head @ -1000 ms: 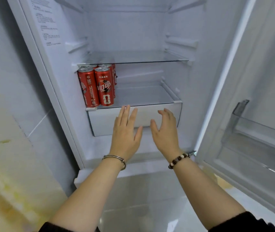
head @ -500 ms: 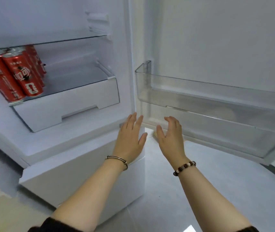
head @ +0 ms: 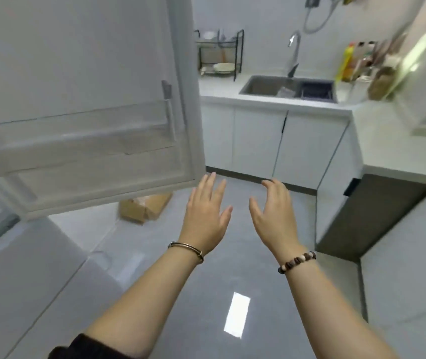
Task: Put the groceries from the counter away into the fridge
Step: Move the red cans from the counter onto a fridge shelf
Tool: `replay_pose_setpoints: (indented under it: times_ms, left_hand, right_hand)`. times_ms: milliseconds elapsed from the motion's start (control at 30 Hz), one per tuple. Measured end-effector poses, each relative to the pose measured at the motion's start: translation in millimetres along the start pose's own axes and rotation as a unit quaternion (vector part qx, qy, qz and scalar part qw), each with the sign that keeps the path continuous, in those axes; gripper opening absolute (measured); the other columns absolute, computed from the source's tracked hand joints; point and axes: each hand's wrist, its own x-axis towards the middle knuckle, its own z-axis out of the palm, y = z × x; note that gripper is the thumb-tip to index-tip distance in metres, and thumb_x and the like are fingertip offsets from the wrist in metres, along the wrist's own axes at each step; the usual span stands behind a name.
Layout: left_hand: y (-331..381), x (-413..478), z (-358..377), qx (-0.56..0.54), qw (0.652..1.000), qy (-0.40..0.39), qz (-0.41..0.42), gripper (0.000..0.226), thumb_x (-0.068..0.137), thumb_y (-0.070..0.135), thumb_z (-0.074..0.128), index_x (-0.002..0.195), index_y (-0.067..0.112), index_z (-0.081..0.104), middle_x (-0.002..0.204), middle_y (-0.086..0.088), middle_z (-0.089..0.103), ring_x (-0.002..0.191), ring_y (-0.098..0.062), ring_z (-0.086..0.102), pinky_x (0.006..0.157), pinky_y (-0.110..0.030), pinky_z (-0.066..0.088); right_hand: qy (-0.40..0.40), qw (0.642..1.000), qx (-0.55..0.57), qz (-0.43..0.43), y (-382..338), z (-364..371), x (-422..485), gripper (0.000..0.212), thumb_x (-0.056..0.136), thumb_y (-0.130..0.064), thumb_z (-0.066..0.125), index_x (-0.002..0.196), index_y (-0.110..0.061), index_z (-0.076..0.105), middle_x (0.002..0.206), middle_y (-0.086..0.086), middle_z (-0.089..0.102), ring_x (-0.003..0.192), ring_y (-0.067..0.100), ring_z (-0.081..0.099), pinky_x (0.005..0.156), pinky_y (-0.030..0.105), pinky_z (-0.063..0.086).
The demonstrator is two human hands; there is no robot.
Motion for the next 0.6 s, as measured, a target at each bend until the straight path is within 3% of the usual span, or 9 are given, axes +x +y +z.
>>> replay_pose_setpoints:
  times_ms: [133,300,500,600]
  left_hand:
    - [120.9,11.1,48.5,-0.04,0.995,-0.02,0.091,0.057,0.097,0.033,0.043,0.148,0.017,0.024,0.158,-0.005,0.012,0.146,-0.02,0.003,0.115,-0.039,0.004]
    - [269.4,-3.5,106.2,-0.1,0.974,-0.076,0.187,0.059,0.097,0.035,0.04,0.15,0.022,0.015,0.159,-0.002,0.004,0.146,-0.018,-0.004,0.117,-0.04,0.002]
    - [435.8,-62.6,161.4,-0.171,0.921,-0.156,0.315,0.058,0.098,0.034,0.04,0.15,0.021,0.017,0.159,-0.004,0.005,0.146,-0.02,-0.002,0.116,-0.04,0.0]
    - [482.6,-92.7,175.8,-0.189,0.89,-0.181,0.374,0.057,0.098,0.035,0.038,0.15,0.019,0.018,0.158,-0.006,0.005,0.146,-0.022,-0.001,0.117,-0.042,0.004]
  right_hand:
    - [0.074,0.992,-0.08,0.065,84.7,-99.2,-35.3,0.052,0.095,-0.032,0.047,0.14,-0.007,0.036,0.148,0.01,0.033,0.139,0.023,0.024,0.115,0.04,0.025]
    - [0.153,0.962,-0.155,0.165,174.5,-213.2,-107.4,0.054,0.095,-0.033,0.047,0.142,-0.009,0.034,0.152,0.011,0.026,0.142,0.024,0.018,0.116,0.035,0.016]
    - [0.245,0.893,-0.208,0.316,255.5,-325.9,-234.5,0.054,0.093,-0.032,0.05,0.139,-0.005,0.037,0.15,0.014,0.027,0.141,0.026,0.019,0.116,0.041,0.021]
    - [0.276,0.859,-0.219,0.371,271.8,-353.3,-282.5,0.055,0.093,-0.031,0.05,0.14,-0.005,0.037,0.151,0.013,0.027,0.142,0.025,0.019,0.116,0.042,0.022]
